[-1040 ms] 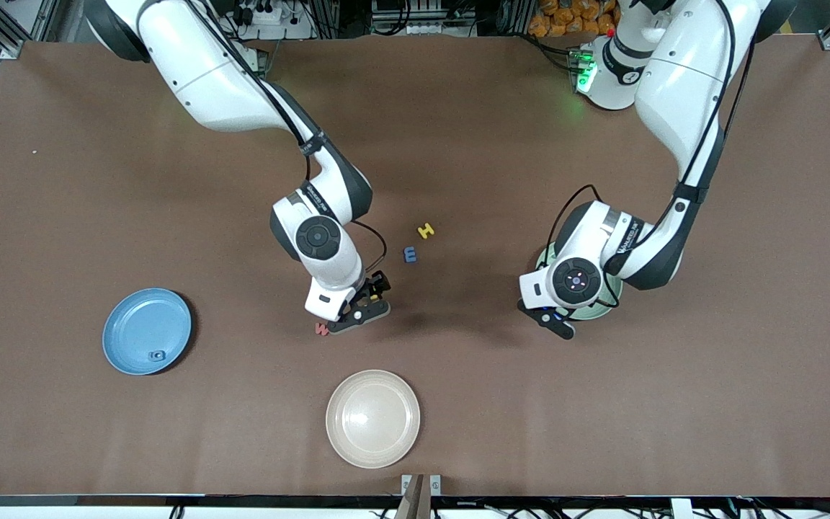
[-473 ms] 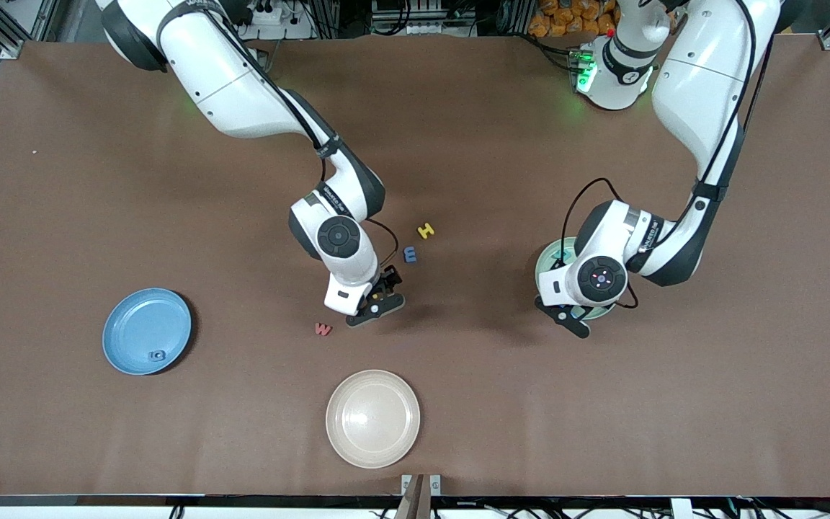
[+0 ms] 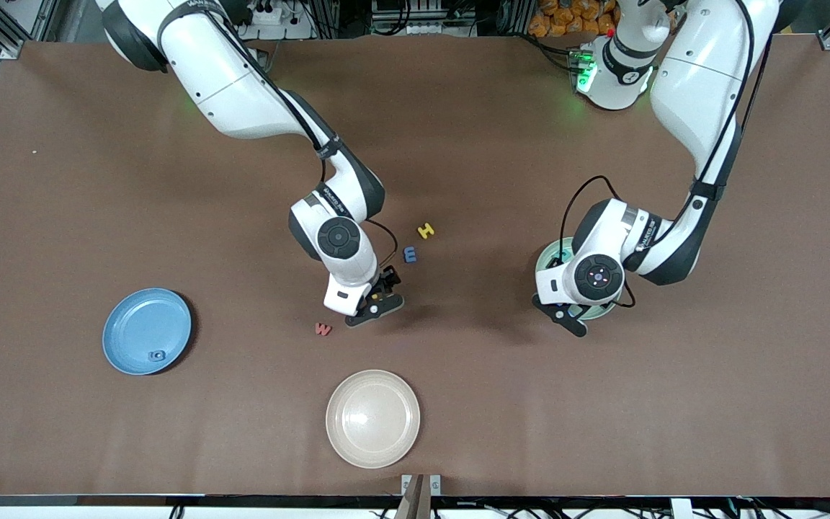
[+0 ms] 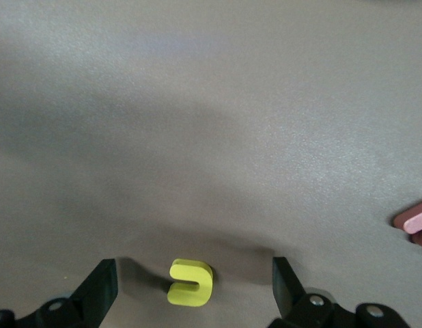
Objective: Sort upper and lower case letters into plates
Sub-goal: 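Place the blue W in the green plate while the right gripper grasps yellow u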
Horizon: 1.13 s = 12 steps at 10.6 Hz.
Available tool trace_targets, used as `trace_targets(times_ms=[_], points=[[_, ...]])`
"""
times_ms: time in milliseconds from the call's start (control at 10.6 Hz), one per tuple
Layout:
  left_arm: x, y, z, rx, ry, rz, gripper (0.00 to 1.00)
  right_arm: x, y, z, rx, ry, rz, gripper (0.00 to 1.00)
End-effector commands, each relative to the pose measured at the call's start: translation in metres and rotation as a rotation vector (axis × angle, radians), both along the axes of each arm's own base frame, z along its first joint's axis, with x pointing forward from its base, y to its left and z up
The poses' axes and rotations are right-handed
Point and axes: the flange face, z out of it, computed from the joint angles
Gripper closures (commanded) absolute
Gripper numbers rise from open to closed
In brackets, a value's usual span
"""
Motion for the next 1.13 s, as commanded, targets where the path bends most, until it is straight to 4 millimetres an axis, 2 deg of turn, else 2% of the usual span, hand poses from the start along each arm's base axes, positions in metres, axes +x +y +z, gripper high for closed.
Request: trace_targets(times_ms=[0,378,473,567,662,851,1040], points=[[-0.005,0.0,0.004,0.007,-0.014,-0.007,0.0,-0.001,0.002,-0.002,-0.007,0.0,-0.009,0.0],[-0.006,-0.004,0.005,0.006,-0.016,-0.007,0.0,-0.004,0.002,-0.004,-0.015,0.009,-0.007,0.0],[-0.005,-0.005,0.005,0.005,-0.017,-0.008,0.0,-0.005,0.004,-0.003,-0.017,0.006,0.0,0.11],[-0.005,-0.005,0.005,0.005,-0.017,-0.008,0.0,-0.005,0.005,-0.002,-0.025,0.0,0.009,0.96],[-0.005,-0.005,0.005,0.005,-0.017,-0.008,0.0,-0.007,0.007,-0.001,-0.025,-0.002,0.013,1.0],[-0.004,-0.01,0.011,-0.002,-0.026,-0.008,0.0,-0.006,0.006,-0.001,-0.029,-0.003,0.014,1.0],[-0.004,-0.03,0.02,-0.018,-0.051,0.048,0.0,-0.005,0.005,0.002,-0.03,0.0,0.013,1.0]])
